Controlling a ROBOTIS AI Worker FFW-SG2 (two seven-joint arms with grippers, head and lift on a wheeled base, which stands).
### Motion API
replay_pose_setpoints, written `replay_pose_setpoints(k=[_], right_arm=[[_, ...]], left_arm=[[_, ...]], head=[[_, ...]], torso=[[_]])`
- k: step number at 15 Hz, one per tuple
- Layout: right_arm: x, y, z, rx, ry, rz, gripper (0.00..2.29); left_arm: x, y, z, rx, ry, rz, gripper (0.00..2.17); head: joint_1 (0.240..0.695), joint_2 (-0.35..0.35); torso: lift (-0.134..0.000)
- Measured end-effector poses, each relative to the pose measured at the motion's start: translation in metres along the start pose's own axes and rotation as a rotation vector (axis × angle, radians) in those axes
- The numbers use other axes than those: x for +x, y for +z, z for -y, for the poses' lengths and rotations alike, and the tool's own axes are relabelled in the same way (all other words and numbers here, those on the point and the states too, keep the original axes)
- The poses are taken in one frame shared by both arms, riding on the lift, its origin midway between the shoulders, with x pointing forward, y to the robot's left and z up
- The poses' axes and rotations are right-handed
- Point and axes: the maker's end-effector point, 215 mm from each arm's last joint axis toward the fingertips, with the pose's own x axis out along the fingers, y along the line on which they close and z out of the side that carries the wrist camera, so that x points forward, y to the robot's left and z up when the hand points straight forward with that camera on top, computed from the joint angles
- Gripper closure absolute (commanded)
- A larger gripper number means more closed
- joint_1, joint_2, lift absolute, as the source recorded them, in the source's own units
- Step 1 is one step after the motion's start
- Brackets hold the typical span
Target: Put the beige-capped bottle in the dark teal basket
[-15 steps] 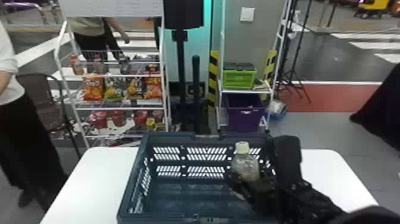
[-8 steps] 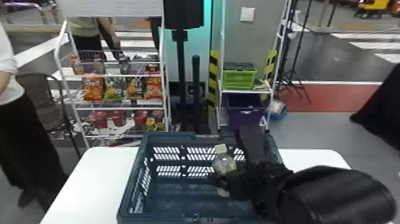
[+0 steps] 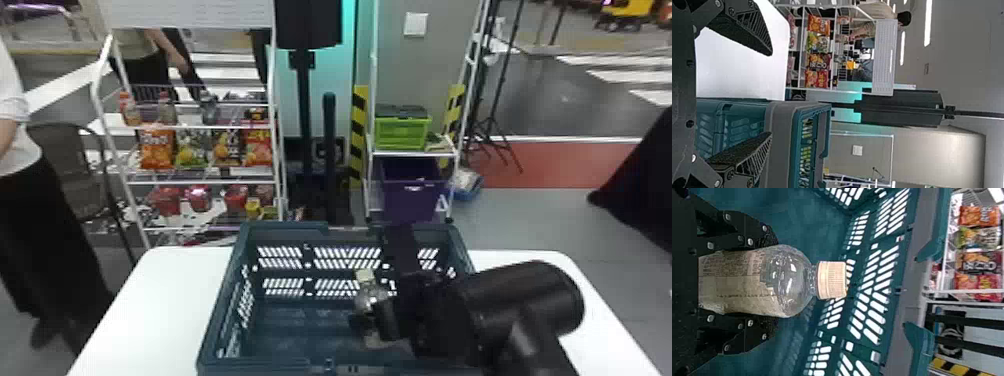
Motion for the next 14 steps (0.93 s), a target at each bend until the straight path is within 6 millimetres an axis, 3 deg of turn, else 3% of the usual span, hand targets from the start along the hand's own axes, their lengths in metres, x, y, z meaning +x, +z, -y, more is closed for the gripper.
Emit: replay_pose_setpoints(k=[2,4,5,6,11,14], right_arm=[[0.008,-0.005,-0.004,0.012,0.022,-0.022,2.10],[0.010,-0.006,-0.007,0.013,0.031,-0.026,1.51],[0.010,-0.006,-0.009,0.014,0.038,-0.026,0.60],[0.010,-0.005,-0.012,0.019,0.048,-0.023,0.00],[0.007,-0.005,-0.017,0.030,0.060,-0.016,0.04],[-0.007,0.010,-0.023,0.023,0.069,0.039,0.04]], left_arm=[[0.000,0.001,-0.002,0.001,0.003,0.004,0.17],[0.000,0.002,-0.003,0.000,0.005,0.010,0.17],[0.000,0.003,-0.004,-0.001,0.006,0.012,0.17],[0.000,0.003,-0.004,-0.001,0.005,0.012,0.17],[-0.001,0.002,-0.005,-0.003,0.007,0.013,0.17],[-0.002,0.003,-0.006,-0.006,0.009,0.017,0.17]], head=[[0.499,0.000],[0.499,0.000],[0.499,0.000],[0.499,0.000],[0.499,0.000],[0.499,0.000]], torso=[[0.000],[0.000],[0.000],[0.000],[0.000],[0.000]])
